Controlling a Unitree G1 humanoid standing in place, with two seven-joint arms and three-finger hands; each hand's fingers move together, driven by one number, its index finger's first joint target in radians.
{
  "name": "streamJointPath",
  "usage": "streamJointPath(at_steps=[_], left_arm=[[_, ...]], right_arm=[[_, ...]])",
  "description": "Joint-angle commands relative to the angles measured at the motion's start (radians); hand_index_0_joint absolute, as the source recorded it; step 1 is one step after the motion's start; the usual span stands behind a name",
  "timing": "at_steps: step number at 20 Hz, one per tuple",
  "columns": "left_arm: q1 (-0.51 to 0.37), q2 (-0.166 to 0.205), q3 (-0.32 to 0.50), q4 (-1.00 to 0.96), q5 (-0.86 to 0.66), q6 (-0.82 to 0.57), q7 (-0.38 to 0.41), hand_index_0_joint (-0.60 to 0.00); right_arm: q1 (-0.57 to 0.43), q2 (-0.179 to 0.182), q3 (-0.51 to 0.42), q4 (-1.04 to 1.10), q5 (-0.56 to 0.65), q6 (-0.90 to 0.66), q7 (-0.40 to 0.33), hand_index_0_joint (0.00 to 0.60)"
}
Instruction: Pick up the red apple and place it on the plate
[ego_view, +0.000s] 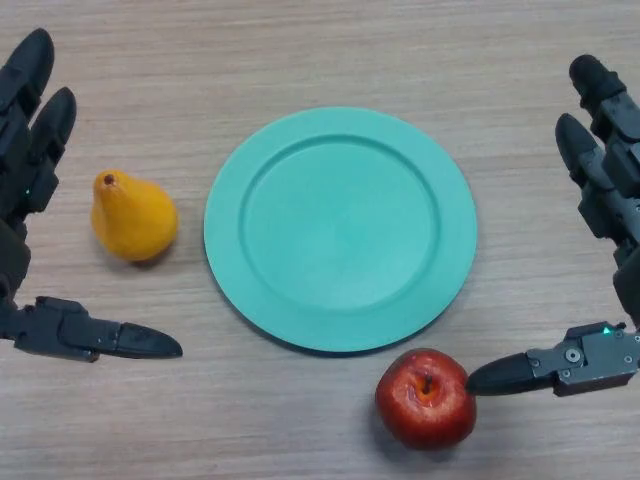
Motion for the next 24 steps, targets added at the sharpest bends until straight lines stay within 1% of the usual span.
streamJointPath(at_steps=[1,3,5,7,8,10,11,12,13,14,16,18,20,22,24], left_arm=[[-0.024,0.044,0.07,-0.044,-0.017,-0.145,0.023,0.0],[-0.017,0.038,0.061,-0.045,-0.002,-0.149,0.014,0.0],[-0.009,0.024,0.049,-0.061,-0.019,-0.151,0.023,0.0],[-0.016,0.028,0.053,-0.036,-0.032,-0.174,0.028,0.0],[-0.024,0.037,0.063,-0.023,-0.041,-0.17,0.034,0.0],[-0.029,0.043,0.065,-0.01,-0.043,-0.156,0.041,0.0],[-0.028,0.039,0.056,-0.008,-0.029,-0.162,0.05,0.0],[-0.026,0.031,0.043,-0.008,-0.013,-0.173,0.065,0.0],[-0.023,0.029,0.034,-0.012,-0.003,-0.177,0.07,0.0],[-0.024,0.031,0.033,-0.019,-0.002,-0.169,0.072,0.0],[-0.021,0.029,0.04,-0.023,-0.01,-0.165,0.071,0.0],[-0.01,0.021,0.042,-0.029,-0.024,-0.163,0.075,0.0],[0.001,0.015,0.035,-0.04,-0.019,-0.163,0.075,0.0],[0.001,0.015,0.041,-0.048,-0.02,-0.16,0.078,0.0],[-0.002,0.016,0.055,-0.048,-0.031,-0.16,0.084,0.0]], right_arm=[[-0.001,-0.005,-0.051,-0.075,0.064,-0.153,0.001,0.0],[0.007,-0.004,-0.059,-0.083,0.075,-0.155,-0.001,0.0],[0.025,-0.002,-0.061,-0.077,0.07,-0.179,0.001,0.0],[0.034,0.0,-0.052,-0.075,0.037,-0.189,-0.004,0.0],[0.059,0.004,-0.029,-0.079,0.006,-0.208,-0.017,0.0],[0.125,0.008,0.036,-0.039,-0.056,-0.299,-0.045,0.0],[0.154,0.008,0.06,-0.014,-0.071,-0.338,-0.056,0.0],[0.189,0.0,0.091,0.025,-0.106,-0.399,-0.066,0.0],[0.211,-0.008,0.108,0.062,-0.124,-0.444,-0.082,0.0],[0.242,-0.02,0.128,0.116,-0.172,-0.509,-0.102,0.0],[0.273,-0.028,0.168,0.225,-0.252,-0.603,-0.165,0.0],[0.266,-0.039,0.206,0.346,-0.304,-0.693,-0.24,0.0],[0.234,-0.043,0.206,0.452,-0.295,-0.756,-0.289,0.0],[0.211,-0.028,0.207,0.541,-0.307,-0.789,-0.328,0.0],[0.196,-0.009,0.239,0.576,-0.283,-0.762,-0.354,0.0]])
